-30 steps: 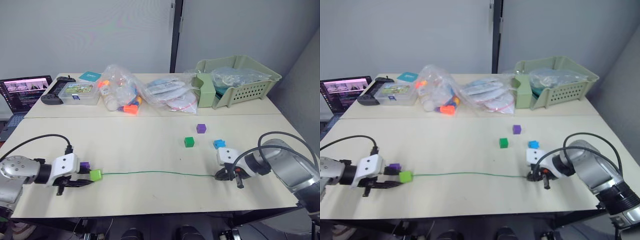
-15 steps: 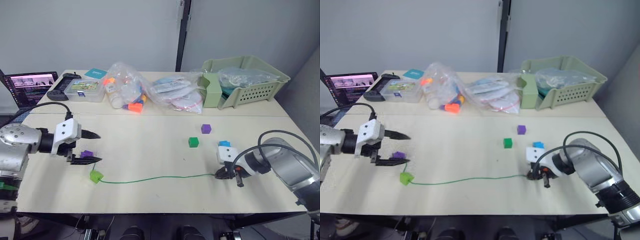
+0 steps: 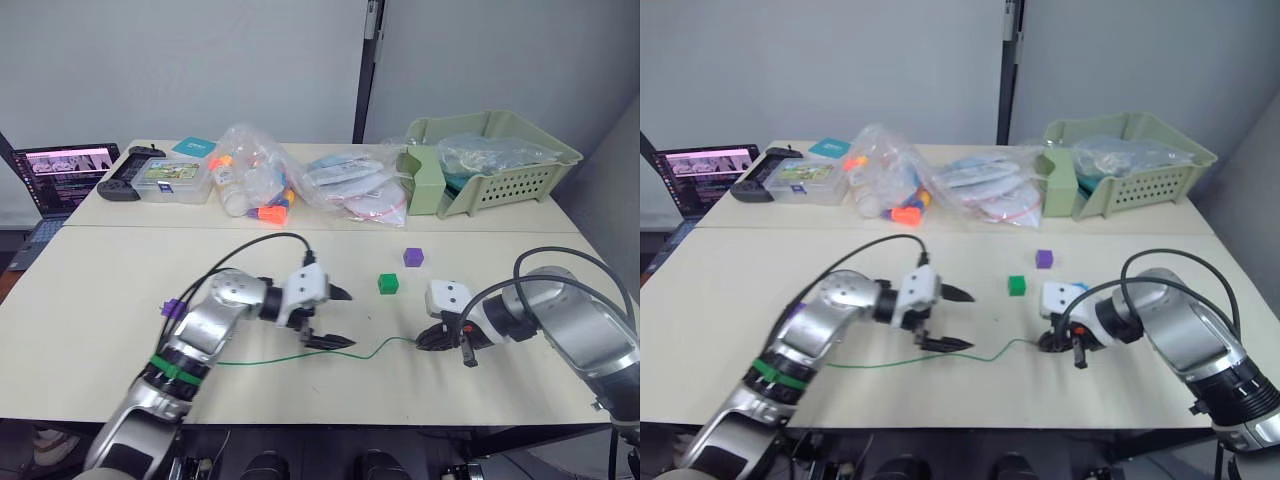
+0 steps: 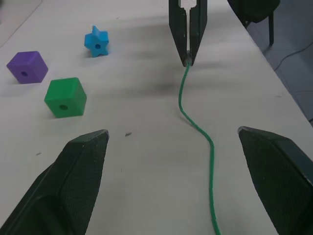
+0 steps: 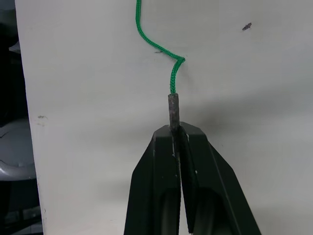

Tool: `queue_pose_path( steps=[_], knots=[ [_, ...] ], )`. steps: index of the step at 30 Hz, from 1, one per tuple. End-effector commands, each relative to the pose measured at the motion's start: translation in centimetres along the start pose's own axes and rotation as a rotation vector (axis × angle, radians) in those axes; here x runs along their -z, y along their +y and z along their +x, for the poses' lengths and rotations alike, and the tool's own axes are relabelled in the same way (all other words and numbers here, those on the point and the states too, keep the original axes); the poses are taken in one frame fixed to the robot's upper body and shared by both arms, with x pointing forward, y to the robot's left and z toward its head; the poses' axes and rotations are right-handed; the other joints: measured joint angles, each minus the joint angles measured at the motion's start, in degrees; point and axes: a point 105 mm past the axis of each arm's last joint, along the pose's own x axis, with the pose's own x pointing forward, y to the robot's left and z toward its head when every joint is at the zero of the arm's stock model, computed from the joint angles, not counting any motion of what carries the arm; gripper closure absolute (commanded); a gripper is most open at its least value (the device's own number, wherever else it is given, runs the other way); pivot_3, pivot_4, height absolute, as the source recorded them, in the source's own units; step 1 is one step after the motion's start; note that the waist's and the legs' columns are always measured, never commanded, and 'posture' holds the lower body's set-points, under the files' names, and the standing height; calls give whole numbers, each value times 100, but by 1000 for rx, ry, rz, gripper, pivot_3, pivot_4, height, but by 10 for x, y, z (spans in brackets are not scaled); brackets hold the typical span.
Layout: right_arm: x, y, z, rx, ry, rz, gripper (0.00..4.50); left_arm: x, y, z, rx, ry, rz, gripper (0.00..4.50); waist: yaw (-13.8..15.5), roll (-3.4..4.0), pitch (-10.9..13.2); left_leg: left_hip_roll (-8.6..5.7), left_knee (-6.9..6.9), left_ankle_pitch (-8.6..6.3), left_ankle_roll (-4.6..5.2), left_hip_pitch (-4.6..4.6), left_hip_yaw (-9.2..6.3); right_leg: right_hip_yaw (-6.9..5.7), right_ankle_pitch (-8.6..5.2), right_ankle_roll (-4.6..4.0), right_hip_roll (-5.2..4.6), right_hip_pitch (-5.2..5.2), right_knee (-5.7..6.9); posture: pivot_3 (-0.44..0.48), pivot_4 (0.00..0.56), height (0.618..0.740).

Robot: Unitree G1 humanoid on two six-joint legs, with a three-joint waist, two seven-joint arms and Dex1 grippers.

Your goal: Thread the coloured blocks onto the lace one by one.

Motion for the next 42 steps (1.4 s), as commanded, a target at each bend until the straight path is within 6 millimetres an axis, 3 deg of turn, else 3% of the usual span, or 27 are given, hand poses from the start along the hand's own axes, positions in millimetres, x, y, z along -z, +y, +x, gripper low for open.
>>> queue_pose_path(
  steps=[1, 3, 9, 25, 32, 42],
  knots=[
    [-14, 1, -8, 25, -30, -36, 4500, -6, 0, 21, 4, -9, 49, 36, -2, 0, 0, -3, 0, 0, 0, 0, -1, 0, 0, 1, -2, 1, -1, 0, 150, 737],
    [-16, 2, -7, 25, -31, -36, 4500, -10, 0, 33, 2, -29, 42, 293, -3, -1, 0, -8, 1, 0, 0, 0, -2, 1, 0, 5, -7, 2, -2, 0, 150, 737],
    [-18, 4, -7, 30, -30, -28, 4500, -12, -3, 50, 22, -33, 45, 2163, -9, -1, 0, -11, 0, 1, 0, -1, -5, 0, -1, 8, -9, 2, -3, 0, 150, 737],
    [-16, 4, -9, 48, -19, -22, 4500, -22, -13, 62, 91, -87, 44, 2163, -2, -1, 0, -16, 1, 1, -1, -1, -10, 0, -2, 11, -13, 5, -4, 0, 150, 737],
    [-15, 5, -10, 52, -17, -17, 4500, -25, -16, 68, 113, -98, 35, 4267, -2, -1, 1, -16, 1, 2, -1, -1, -10, 0, -2, 11, -13, 5, -4, 0, 150, 737],
    [-14, 4, -10, 59, -13, -15, 4500, -26, -17, 70, 126, -105, 34, 4267, -2, -1, 0, -16, 1, 2, -1, -1, -10, 0, -2, 12, -13, 5, -4, 0, 150, 737]
  ],
)
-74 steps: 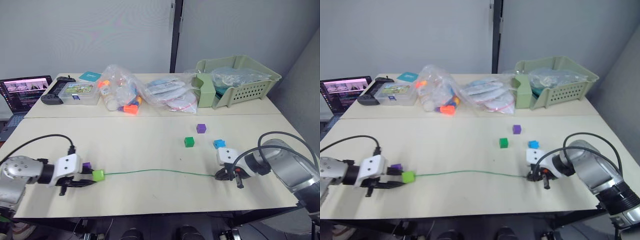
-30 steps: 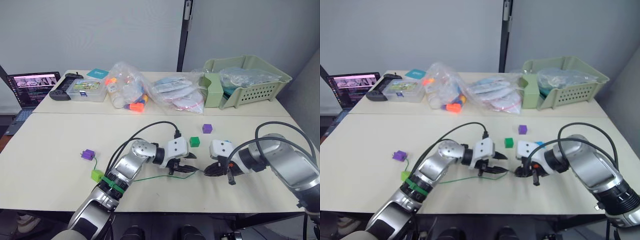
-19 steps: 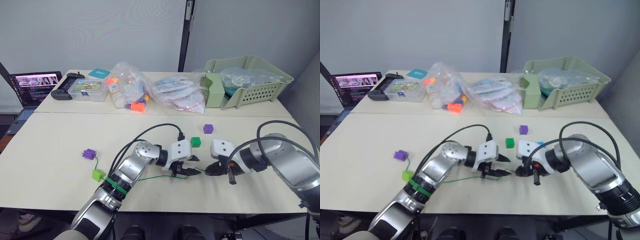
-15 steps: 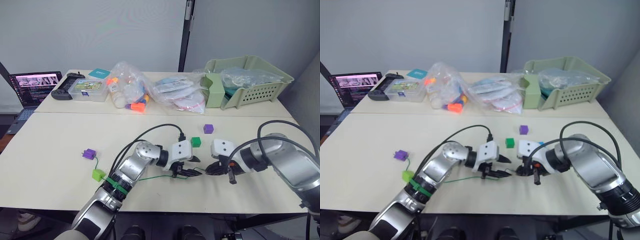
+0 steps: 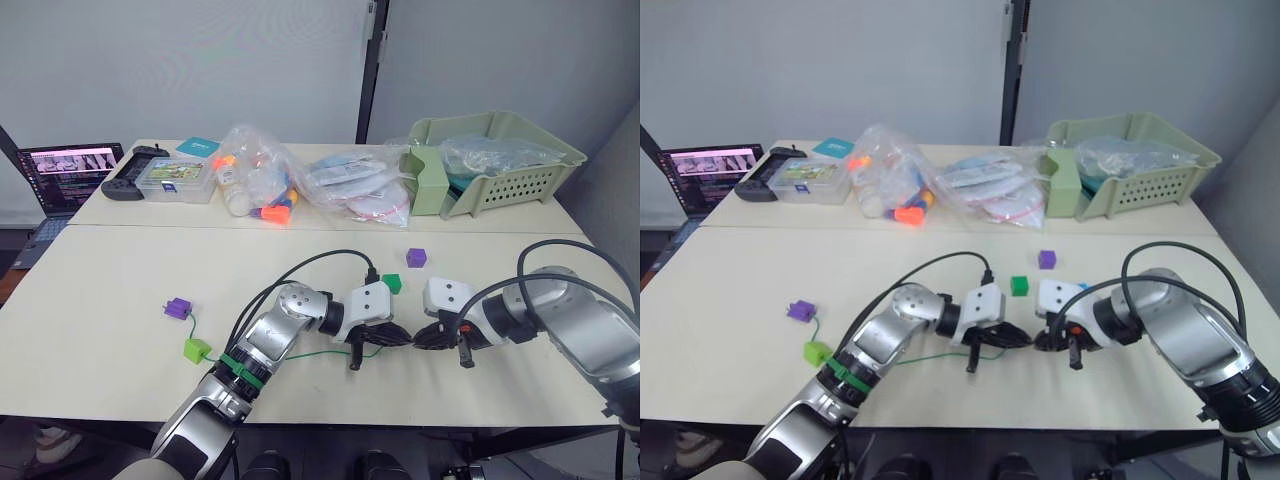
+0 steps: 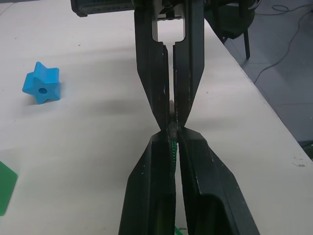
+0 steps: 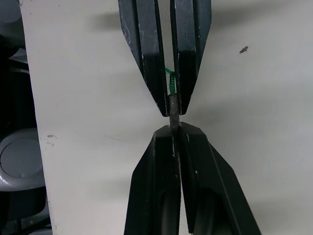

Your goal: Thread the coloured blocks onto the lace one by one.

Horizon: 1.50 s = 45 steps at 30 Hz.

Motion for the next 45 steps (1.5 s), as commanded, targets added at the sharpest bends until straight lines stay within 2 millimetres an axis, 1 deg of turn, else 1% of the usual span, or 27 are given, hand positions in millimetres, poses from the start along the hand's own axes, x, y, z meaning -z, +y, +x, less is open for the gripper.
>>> queue_pose_path(
  steps=[1, 3, 4, 11, 13, 15, 17, 19, 22, 24, 26, 29, 30, 33, 35, 39, 42, 45],
  knots=[
    [-6, 0, -6, 16, -17, -23, 4500, -15, 1, 2, 11, -43, 49, 4267, 0, 0, 0, 0, 0, 0, 0, 0, -1, 0, 0, 0, 0, 0, 0, 0, 150, 737],
    [-6, 0, -6, 17, -18, -23, 4500, -15, 1, 2, 14, -43, 48, 4267, 0, 0, 0, 0, 0, 0, 0, 0, -1, 0, 0, 0, 0, 0, 0, 0, 150, 737],
    [-6, 0, -6, 17, -18, -22, 4500, -15, 1, 3, 14, -43, 48, 4392, 0, 0, 0, 0, 0, 0, 0, 0, -1, 0, 0, 0, 0, 0, 0, 0, 150, 737],
    [-5, -1, -7, 28, -14, -17, 4500, -16, 2, 4, 16, -45, 50, 4392, 1, 0, 0, 0, 0, 0, 0, 0, -1, 0, 0, 0, 0, 1, 0, 0, 150, 737],
    [-4, -2, -10, 45, -19, -1, 3788, -17, 3, 4, 15, -46, 52, 4500, 3, 0, 0, -1, 0, 0, 0, 0, -1, 0, 0, 0, 0, 1, 0, 0, 150, 737],
    [-4, -2, -11, 55, -25, 6, 3190, -17, 4, 3, 14, -47, 52, 4500, 5, 0, 0, -1, 1, 0, 0, 0, -1, 0, 0, 0, -1, 1, 0, 0, 150, 737],
    [-3, -2, -16, 66, -45, 21, 2472, -18, 5, 1, 11, -52, 50, 4500, 4, 0, 0, -2, 1, 0, 0, 0, -1, 1, 0, 0, -1, 1, -1, 0, 150, 737],
    [4, -3, -29, 94, -84, 79, 1814, -18, 9, -2, 3, -51, 51, 4500, 27, 0, 0, -2, 1, 0, 0, 0, -2, 0, 0, 1, -1, 2, -1, 0, 150, 737],
    [7, -6, -42, 147, -170, 160, 810, -17, 12, -5, -9, -49, 54, 4500, 45, -1, 0, -4, 0, 0, 0, 0, -5, -2, 0, 2, -2, 8, -3, 0, 150, 737],
    [10, -10, -54, 208, -236, 209, 55, -16, 15, -8, -18, -47, 54, 4500, 47, -1, 1, -5, 1, 0, 0, 0, -4, -1, 0, 2, -3, 7, -3, 0, 150, 737],
    [17, -16, -65, 289, -319, 283, 20, -14, 19, -14, -33, -45, 52, 4500, 50, -2, 1, -4, 0, 1, 1, 1, -5, -1, 0, 2, -2, 9, -3, 0, 150, 737],
    [28, -17, -69, 368, -368, 325, 20, -12, 22, -19, -46, -44, 47, 4500, 57, -1, 0, -6, 1, 1, 2, 2, -5, 0, 0, 3, -3, 12, -3, 0, 150, 737],
    [34, -17, -67, 404, -381, 347, 20, -11, 23, -21, -52, -43, 44, 4500, 58, -3, 0, -6, 0, 1, 2, 2, -5, 0, 0, 4, -3, 12, -3, 0, 150, 737],
    [56, -34, -59, 656, -441, 413, 20, -8, 25, -29, -73, -41, 30, 4500, 35, -4, -2, -3, -2, 2, 2, 5, -7, -1, 0, 5, 1, 14, -3, 0, 150, 737],
    [64, -37, -53, 712, -435, 430, 20, -7, 26, -32, -76, -42, 25, 4500, 24, 4, -5, -6, -2, 3, 0, 4, -5, 4, -1, 6, -2, 11, -3, 0, 150, 737],
    [71, -49, -37, 801, -452, 480, 20, -6, 25, -34, -81, -38, 22, 4500, 1, 5, -5, -9, -1, 6, -1, 4, -1, 7, -3, 10, -4, 12, -3, 0, 150, 737],
    [70, -60, -30, 851, -474, 502, 20, -6, 25, -35, -88, -40, 21, 4500, -8, 5, -5, -9, -2, 7, 0, 5, -2, 7, -3, 10, -3, 12, -1, 0, 150, 737],
    [68, -69, -19, 857, -475, 512, 20, -6, 25, -36, -101, -40, 18, 4500, -14, 6, -6, -9, -3, 7, 0, 5, -1, 8, -3, 10, -3, 11, -1, 0, 150, 737]
  ],
)
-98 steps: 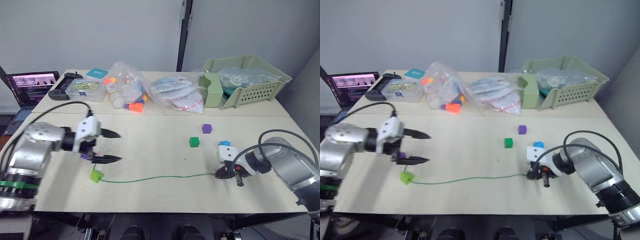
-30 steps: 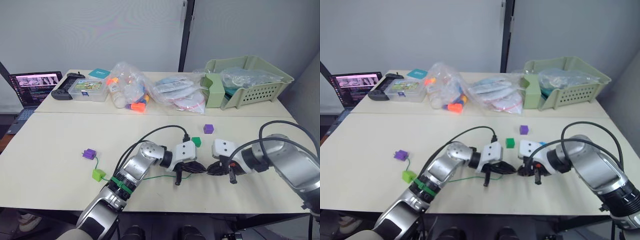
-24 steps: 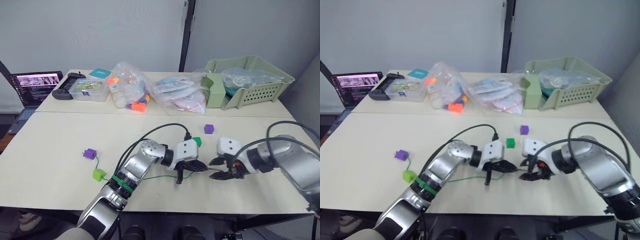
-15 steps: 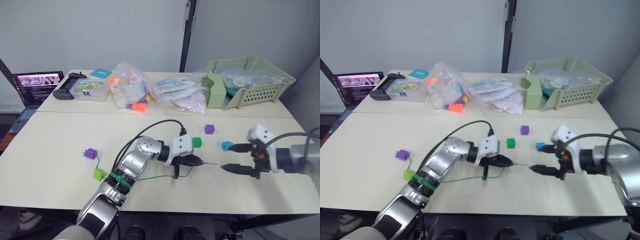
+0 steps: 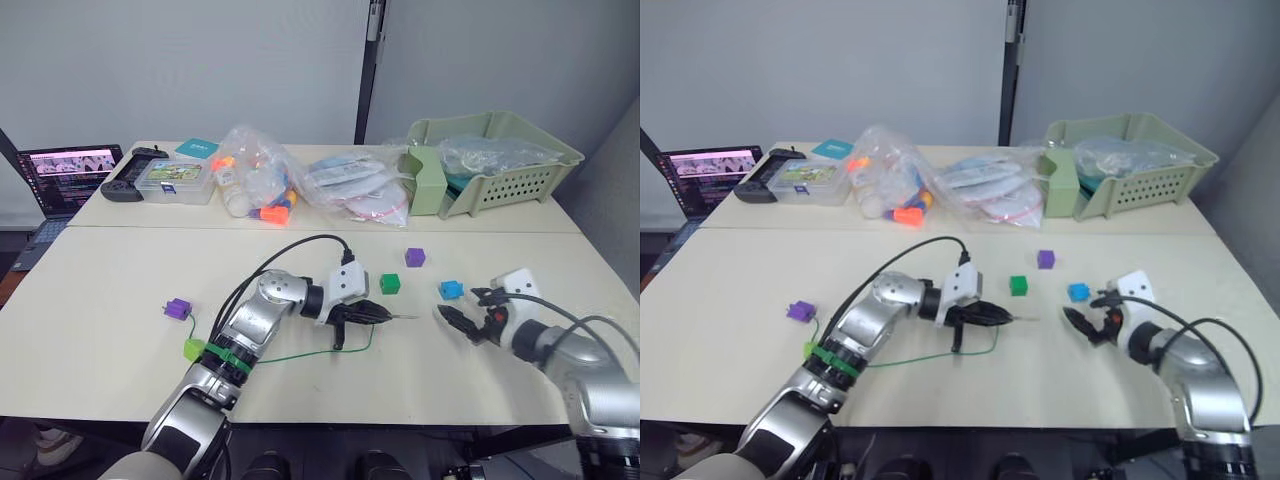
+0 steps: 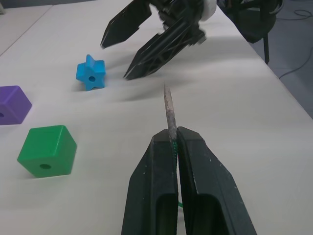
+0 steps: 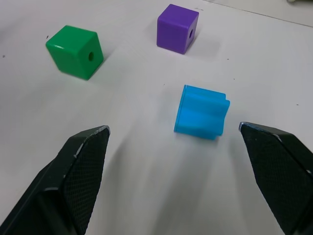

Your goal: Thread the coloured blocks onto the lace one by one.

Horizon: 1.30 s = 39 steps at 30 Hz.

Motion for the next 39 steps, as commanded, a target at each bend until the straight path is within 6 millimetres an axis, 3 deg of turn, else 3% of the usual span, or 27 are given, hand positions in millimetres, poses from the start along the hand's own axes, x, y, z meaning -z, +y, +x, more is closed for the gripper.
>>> queue_pose_path(
  steps=[1, 9, 13, 19, 27, 36, 39],
  knots=[
    [-8, -6, 10, 45, -32, -36, 20, -10, -1, -2, -16, -31, 20, 4500, 0, 0, 0, 0, 0, 0, 0, 0, 0, 0, 0, 0, 0, 0, 0, 0, 150, 737],
    [-7, -18, 32, 130, -42, 17, 20, -8, -3, -4, -35, -17, 12, 4500, 11, 1, -1, -1, 0, 0, 0, 0, -1, 0, 1, 0, -2, 2, 1, 0, 150, 737],
    [-5, -22, 32, 156, -54, 64, 1122, -8, -2, -5, -40, -14, 12, 4500, 5, 2, -1, -1, -1, 0, 0, 0, -2, -1, 1, 1, -2, 2, 3, 0, 150, 737],
    [-6, -19, 29, 137, -76, 111, 3224, -9, -2, -4, -39, -16, 15, 4500, 1, 2, -1, 0, -2, 0, 0, 0, -2, -1, 1, 1, -2, 2, 2, 0, 150, 737],
    [-5, -5, 12, 142, -89, 147, 3300, -12, -4, 3, -8, -30, 19, 4500, 8, 2, -1, -1, -2, 0, 0, -2, -4, -1, 1, 1, -2, 2, 2, 0, 150, 737],
    [7, 61, -22, 212, -89, 223, 3300, -7, -3, 8, 54, -32, 8, 4500, 5, 5, -3, 1, -4, 0, 0, -3, -8, -1, 0, 2, 1, 0, 2, 0, 150, 737],
    [10, 67, -27, 256, -84, 228, 3300, -5, -2, 8, 68, -30, 6, 4500, -8, 5, -3, 2, -4, 0, 0, -3, -10, -3, -1, 3, 4, 0, 0, 0, 150, 737]
  ],
)
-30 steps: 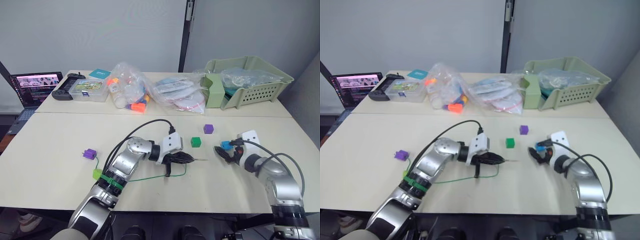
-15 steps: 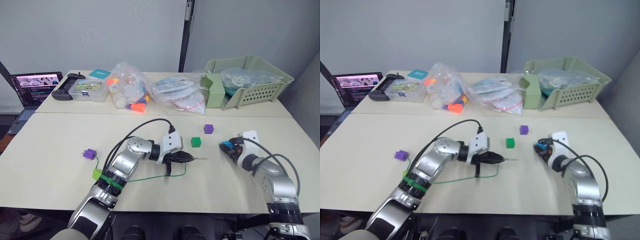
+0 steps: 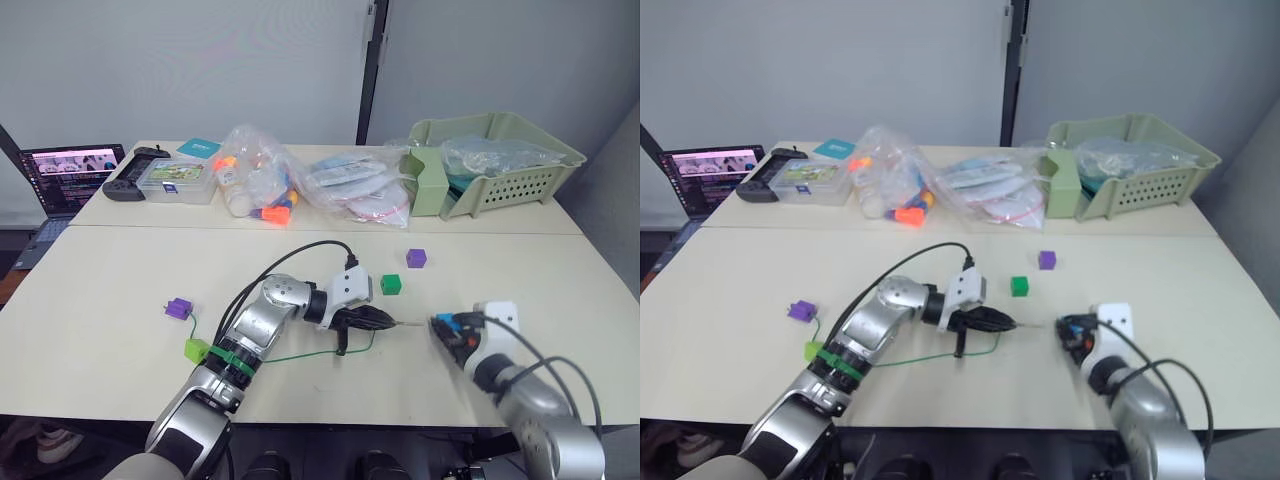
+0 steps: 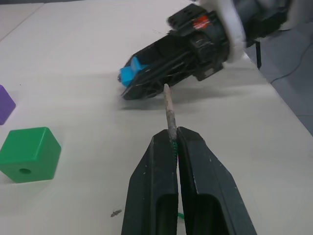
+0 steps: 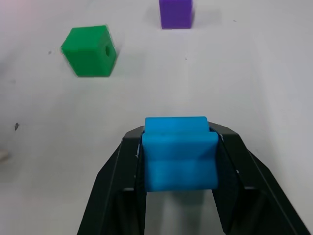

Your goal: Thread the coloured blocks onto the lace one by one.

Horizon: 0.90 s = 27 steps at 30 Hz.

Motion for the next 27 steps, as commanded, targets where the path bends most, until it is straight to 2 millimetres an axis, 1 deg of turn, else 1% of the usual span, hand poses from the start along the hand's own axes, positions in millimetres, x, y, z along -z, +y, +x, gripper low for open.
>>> queue_pose_path(
  steps=[1, 6, 8, 12, 13, 14, 15, 17, 21, 24, 27],
  knots=[
    [-13, 2, -7, 57, -53, -27, 3300, -11, 2, 1, 23, -27, 46, 4500, -14, 0, 0, 0, 1, 0, 0, 0, 5, 4, -1, 2, -2, 0, -6, 0, 150, 737],
    [0, 5, -13, 125, -31, -7, 3300, -9, 4, 2, 39, -19, 46, 4500, 0, 0, 0, -2, 3, 3, 2, -1, 4, 3, -4, 6, -1, 4, -8, 0, 150, 737],
    [-1, 3, -12, 138, -41, 1, 2223, -8, 4, 1, 41, -15, 47, 4500, -2, 0, 0, -1, 2, 3, 2, -2, 5, 4, -4, 6, -1, 2, -8, 0, 150, 737],
    [-10, 1, -11, 112, -56, -8, 909, -6, 5, -1, 26, -16, 44, 4500, -4, 0, 0, -1, 2, 3, 3, -2, 5, 5, -4, 6, -1, 2, -9, 0, 150, 737],
    [-11, 0, -11, 104, -57, -13, 450, -6, 5, -1, 24, -16, 43, 4500, -4, 0, 0, -1, 2, 3, 3, -2, 5, 4, -4, 6, -1, 2, -9, 0, 150, 737],
    [-15, -1, -12, 76, -53, -32, 195, -5, 5, -2, 18, -17, 41, 4500, -3, 0, 0, -2, 2, 3, 3, -2, 5, 5, -4, 6, -1, 2, -9, 0, 150, 737],
    [-20, -3, -14, 48, -49, -49, 47, -5, 4, -3, 13, -20, 39, 4500, -1, 0, 0, -2, 3, 3, 3, -2, 5, 5, -4, 6, -2, 2, -9, 0, 150, 737],
    [-31, -6, -19, -40, -33, -84, 47, -3, 4, -4, 1, -25, 32, 4500, -1, 0, 0, -3, 3, 3, 3, -2, 6, 5, -4, 6, -3, 6, -12, 0, 150, 737],
    [-54, -5, -33, -292, 38, -155, 47, 1, 2, -7, -28, -31, 17, 4500, -2, -1, 1, -1, 2, 3, 3, -1, 3, 2, -4, 7, -2, 13, -19, 0, 150, 737],
    [-67, -10, -43, -413, 132, -267, 47, 3, 1, -9, -48, -32, 11, 4500, -2, -3, 2, -1, 0, 3, 4, 4, 0, 1, -4, 7, 0, 24, -28, 0, 150, 737],
    [-81, -17, -45, -503, 210, -452, 47, 5, 0, -10, -65, -32, 11, 4500, -2, -3, 3, -1, -2, 3, 6, 27, -7, -10, -6, 10, 0, 61, -48, 0, 150, 737]
  ],
)
